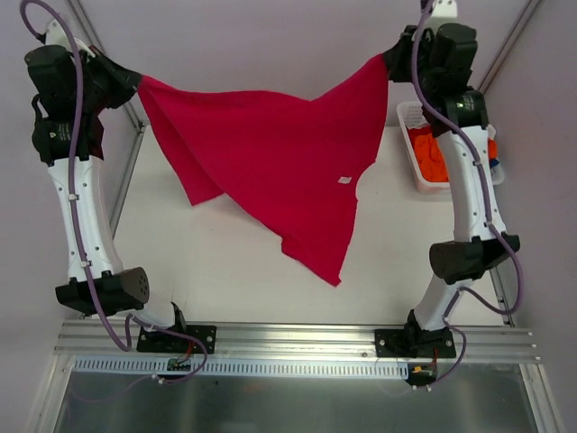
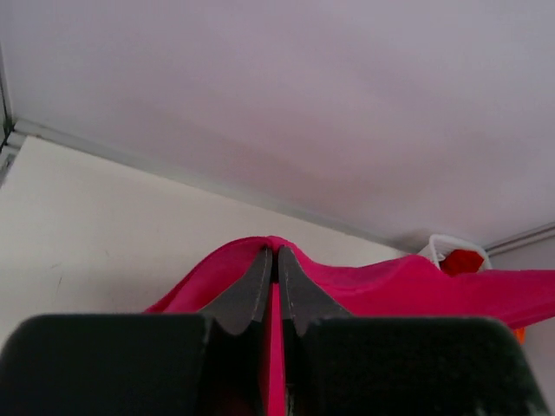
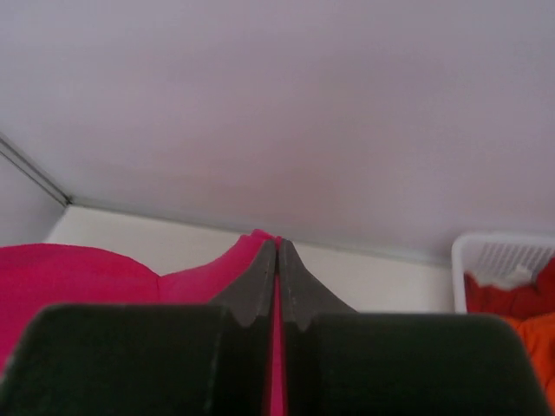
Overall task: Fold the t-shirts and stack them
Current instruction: Flatten out the tshirt
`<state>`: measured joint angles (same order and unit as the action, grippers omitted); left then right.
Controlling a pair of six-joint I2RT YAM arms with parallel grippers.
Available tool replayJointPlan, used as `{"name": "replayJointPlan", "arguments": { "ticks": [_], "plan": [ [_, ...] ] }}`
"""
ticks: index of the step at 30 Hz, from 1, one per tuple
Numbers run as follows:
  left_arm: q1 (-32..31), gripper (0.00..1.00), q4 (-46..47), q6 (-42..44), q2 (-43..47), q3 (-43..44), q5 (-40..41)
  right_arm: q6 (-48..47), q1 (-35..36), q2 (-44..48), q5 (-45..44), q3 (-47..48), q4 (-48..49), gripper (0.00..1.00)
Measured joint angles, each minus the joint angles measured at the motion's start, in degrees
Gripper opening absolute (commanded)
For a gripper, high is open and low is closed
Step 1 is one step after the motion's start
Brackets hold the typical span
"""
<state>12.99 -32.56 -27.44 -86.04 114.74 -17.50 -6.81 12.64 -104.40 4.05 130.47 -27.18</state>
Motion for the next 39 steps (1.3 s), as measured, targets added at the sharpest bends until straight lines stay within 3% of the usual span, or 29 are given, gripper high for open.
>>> {"name": "replayJointPlan", "arguments": {
  "ticks": [6,11,22,39],
  "plan": [
    [1.4,0.0,-1.3,-0.7,-3.1,12.2,-0.3,-2.1,0.0,5.0,2.2,8.9,2.3,0.0],
    [1.7,0.0,-3.5,0.0,-4.3,17.0,1.0,-3.1,0.0,5.5,3.3,12.6,2.9,0.0],
    [11.9,0.0,-7.6,-2.6,-3.1,15.5,3.1,-6.4,0.0,8.6,4.8,13.9,3.8,0.0],
    [11.8,0.0,-7.8,-3.7,1.9,12.4,1.0,-8.2,0.0,13.6,5.4,14.5,2.9,0.0]
  ]
}}
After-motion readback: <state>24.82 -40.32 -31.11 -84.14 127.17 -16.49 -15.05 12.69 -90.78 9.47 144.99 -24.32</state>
